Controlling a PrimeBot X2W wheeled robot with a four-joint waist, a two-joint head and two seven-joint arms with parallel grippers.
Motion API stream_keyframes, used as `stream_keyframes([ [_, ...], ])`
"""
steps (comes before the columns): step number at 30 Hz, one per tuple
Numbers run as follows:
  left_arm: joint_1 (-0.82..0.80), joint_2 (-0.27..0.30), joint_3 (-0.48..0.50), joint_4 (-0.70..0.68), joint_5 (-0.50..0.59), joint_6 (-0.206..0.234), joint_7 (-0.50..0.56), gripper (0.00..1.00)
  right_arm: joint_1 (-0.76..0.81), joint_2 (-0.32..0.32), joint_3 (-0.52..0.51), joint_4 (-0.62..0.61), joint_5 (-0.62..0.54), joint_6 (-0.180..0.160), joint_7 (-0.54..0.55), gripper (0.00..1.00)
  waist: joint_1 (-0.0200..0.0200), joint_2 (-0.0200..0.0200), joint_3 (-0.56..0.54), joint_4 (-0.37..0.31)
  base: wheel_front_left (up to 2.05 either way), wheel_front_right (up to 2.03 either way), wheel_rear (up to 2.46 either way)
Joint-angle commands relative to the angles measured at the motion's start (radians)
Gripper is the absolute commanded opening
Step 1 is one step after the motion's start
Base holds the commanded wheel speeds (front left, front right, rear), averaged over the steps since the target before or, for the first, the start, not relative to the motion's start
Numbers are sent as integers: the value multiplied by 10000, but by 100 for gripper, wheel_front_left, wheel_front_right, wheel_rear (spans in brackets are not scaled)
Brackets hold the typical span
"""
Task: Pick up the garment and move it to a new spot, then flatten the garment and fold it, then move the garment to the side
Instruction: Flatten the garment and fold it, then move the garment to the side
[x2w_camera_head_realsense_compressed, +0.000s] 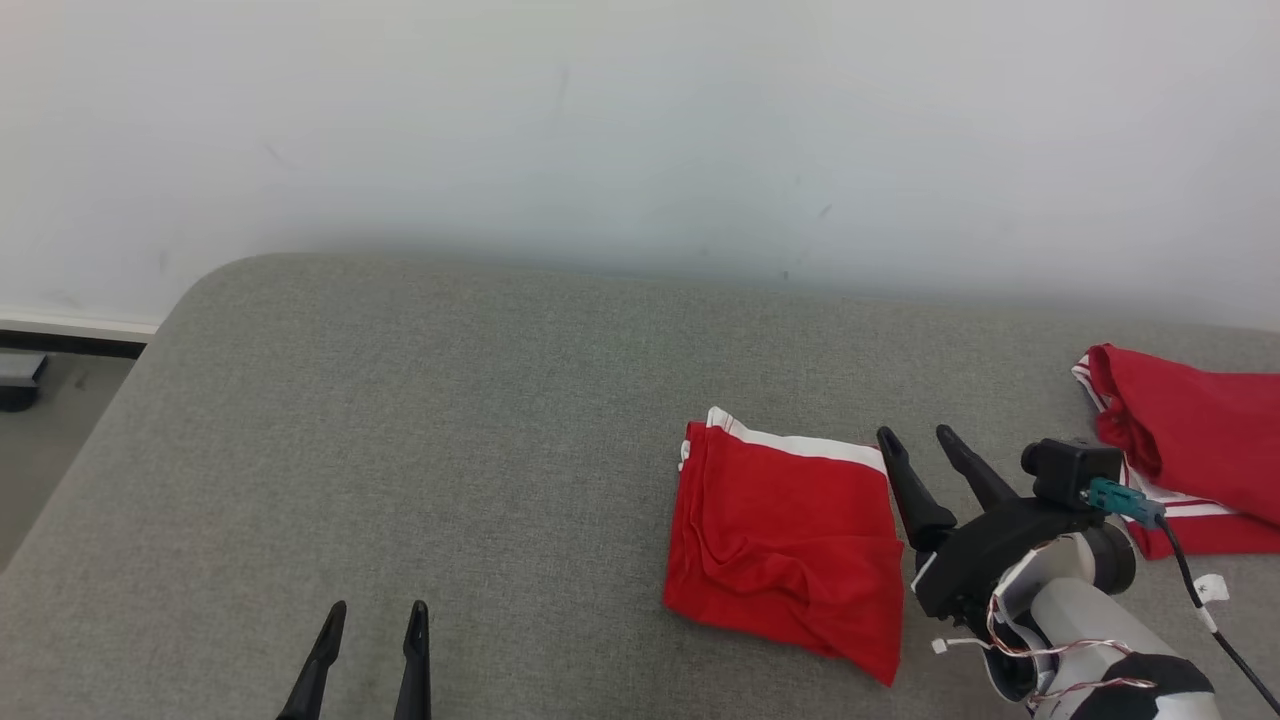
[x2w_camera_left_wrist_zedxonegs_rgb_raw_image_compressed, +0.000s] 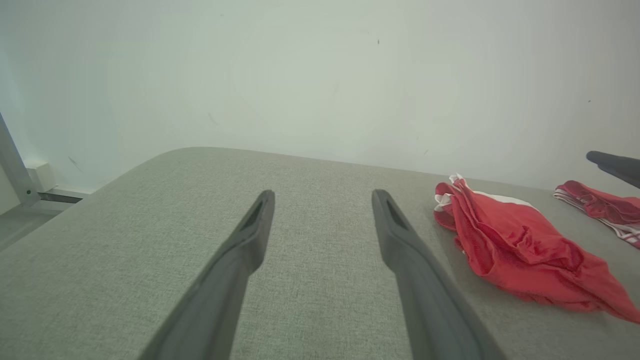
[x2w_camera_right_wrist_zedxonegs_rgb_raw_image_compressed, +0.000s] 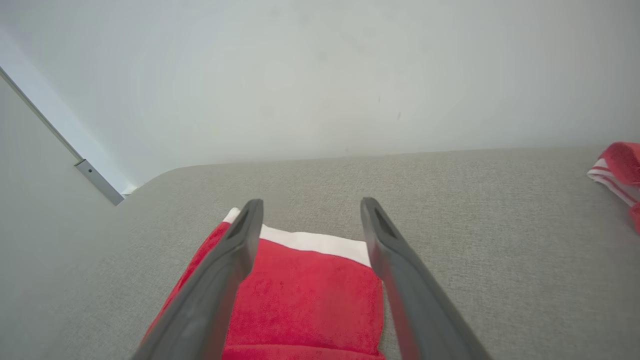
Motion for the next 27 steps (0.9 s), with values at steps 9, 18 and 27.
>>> stream_keyframes([
  [9,223,-10,298,-78,202,56,-28,100,2153,344,-3039,-1839,-2983,-19,-249,100,0,0,-5,-350,0,0,0],
  [18,147,-9,259,5,312,31,-28,100,3172,1141,-3709,-2258,-4374,-19,-253,0,0,0,43,-403,0,0,0],
  [27,13,-9,151,120,354,17,-28,100,2178,1118,-3021,-1049,-4723,-19,-255,0,0,0,163,-54,0,0,0],
])
